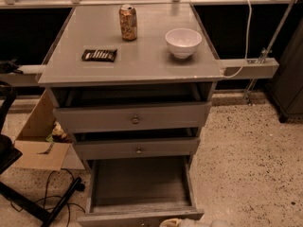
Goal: Close bottom drawer
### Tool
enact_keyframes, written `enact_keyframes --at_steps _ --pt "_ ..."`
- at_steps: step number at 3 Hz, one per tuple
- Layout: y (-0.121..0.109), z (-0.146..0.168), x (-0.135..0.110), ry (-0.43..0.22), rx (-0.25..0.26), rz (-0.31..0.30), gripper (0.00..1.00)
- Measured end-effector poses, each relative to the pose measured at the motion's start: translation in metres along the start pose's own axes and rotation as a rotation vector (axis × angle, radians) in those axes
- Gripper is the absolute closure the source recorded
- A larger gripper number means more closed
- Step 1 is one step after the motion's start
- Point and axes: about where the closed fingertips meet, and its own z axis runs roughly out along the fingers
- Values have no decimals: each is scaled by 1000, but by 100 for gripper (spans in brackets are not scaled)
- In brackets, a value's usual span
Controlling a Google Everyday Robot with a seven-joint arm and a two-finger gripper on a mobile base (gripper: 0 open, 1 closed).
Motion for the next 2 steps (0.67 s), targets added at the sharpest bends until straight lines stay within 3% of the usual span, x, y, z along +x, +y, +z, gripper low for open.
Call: enact_keyframes --at_steps 2 --pt "-60 10 -28 7 37 -54 100"
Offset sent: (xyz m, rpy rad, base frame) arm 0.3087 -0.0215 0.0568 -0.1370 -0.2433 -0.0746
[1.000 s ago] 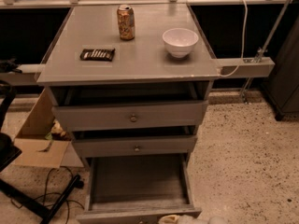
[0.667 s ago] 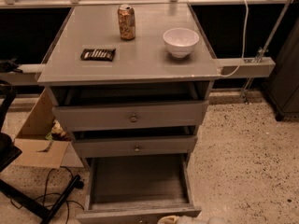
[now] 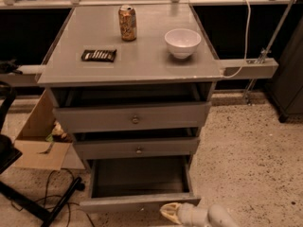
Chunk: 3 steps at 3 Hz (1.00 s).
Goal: Close bottom drawer
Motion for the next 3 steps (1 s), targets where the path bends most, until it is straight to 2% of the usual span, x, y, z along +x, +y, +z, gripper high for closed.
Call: enact_keyframes --at_steps 1,2,3 --pt "-46 9 -18 4 23 -31 100" --pt "-51 10 -20 5 26 -35 100" --pt "-82 17 -32 8 40 -52 100"
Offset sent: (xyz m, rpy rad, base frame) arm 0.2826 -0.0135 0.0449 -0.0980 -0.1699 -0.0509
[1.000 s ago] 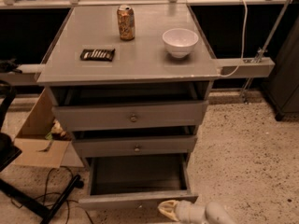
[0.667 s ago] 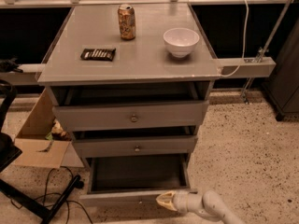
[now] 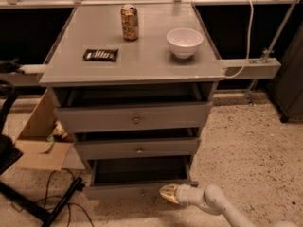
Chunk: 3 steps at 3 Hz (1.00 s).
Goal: Close bottom drawer
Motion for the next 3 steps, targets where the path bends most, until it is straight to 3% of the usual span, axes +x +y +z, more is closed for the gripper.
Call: enact_keyframes --at_steps 1,2,3 --pt "-19 20 -25 -29 -25 2 100" --pt "-22 20 -25 -28 -22 0 100" --pt "-53 27 -30 -18 -1 -13 100"
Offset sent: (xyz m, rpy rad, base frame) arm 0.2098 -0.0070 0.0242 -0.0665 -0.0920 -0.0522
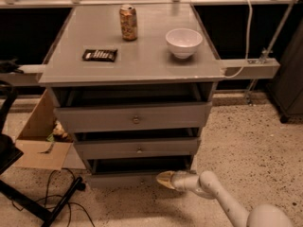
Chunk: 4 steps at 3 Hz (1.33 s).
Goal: Close bottom drawer
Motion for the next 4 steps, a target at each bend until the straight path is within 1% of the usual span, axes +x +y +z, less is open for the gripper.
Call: enact_keyframes --at_steps 1,2,3,4 --pt "0 0 0 0 0 0 100" --pt "-24 9 4 28 31 -9 78" --pt "-24 9 4 28 31 -9 53" --pt "-24 9 4 28 31 -9 30"
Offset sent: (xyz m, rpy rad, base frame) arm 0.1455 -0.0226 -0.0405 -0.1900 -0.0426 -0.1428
